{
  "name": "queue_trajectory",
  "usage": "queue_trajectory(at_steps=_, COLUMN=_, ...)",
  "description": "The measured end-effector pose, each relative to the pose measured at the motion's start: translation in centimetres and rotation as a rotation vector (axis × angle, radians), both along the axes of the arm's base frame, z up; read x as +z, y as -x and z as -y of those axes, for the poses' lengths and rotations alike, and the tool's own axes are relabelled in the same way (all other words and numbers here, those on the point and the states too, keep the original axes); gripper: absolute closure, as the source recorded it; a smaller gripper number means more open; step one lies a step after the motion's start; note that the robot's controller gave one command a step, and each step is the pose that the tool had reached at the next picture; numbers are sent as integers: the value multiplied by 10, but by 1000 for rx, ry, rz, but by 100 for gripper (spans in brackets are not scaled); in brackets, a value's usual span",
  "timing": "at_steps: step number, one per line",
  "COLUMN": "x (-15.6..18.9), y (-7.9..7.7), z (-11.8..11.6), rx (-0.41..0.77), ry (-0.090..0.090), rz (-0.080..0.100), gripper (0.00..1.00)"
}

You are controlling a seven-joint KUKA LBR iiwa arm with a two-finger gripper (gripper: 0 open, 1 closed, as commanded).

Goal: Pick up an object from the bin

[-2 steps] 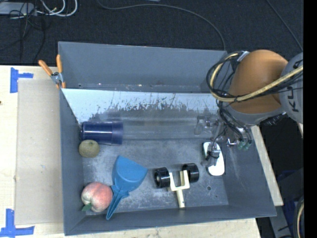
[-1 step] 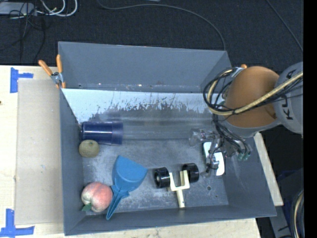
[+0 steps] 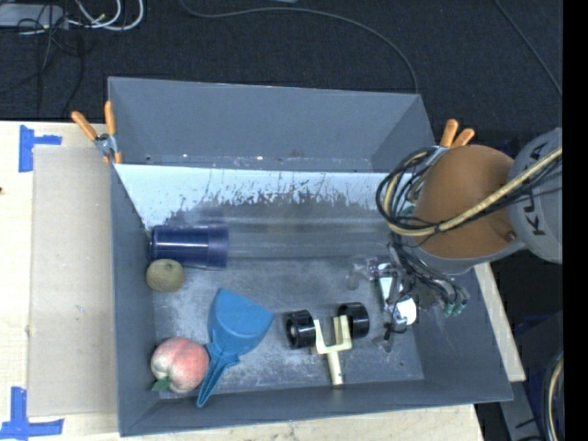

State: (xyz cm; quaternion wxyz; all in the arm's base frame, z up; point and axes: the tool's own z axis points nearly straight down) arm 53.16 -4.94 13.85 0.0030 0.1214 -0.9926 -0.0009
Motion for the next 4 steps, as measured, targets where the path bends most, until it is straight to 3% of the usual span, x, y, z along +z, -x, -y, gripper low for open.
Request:
queue_trajectory(at_steps=1, x=2, y=2, z=1, rx=158, ry=-1, rz=3, gripper=0)
queue_trajectory(at_steps=2, x=-61, y=13, z=-5, rx=393, ry=-2, rz=4, gripper=0)
queue_trajectory(at_steps=3, x=-73, y=25, z=-5, rx=412, ry=-3, rz=6, gripper=100)
queue_trajectory(at_steps=4, x=-71, y=27, z=-5, rx=414, ry=-3, rz=5, gripper=100)
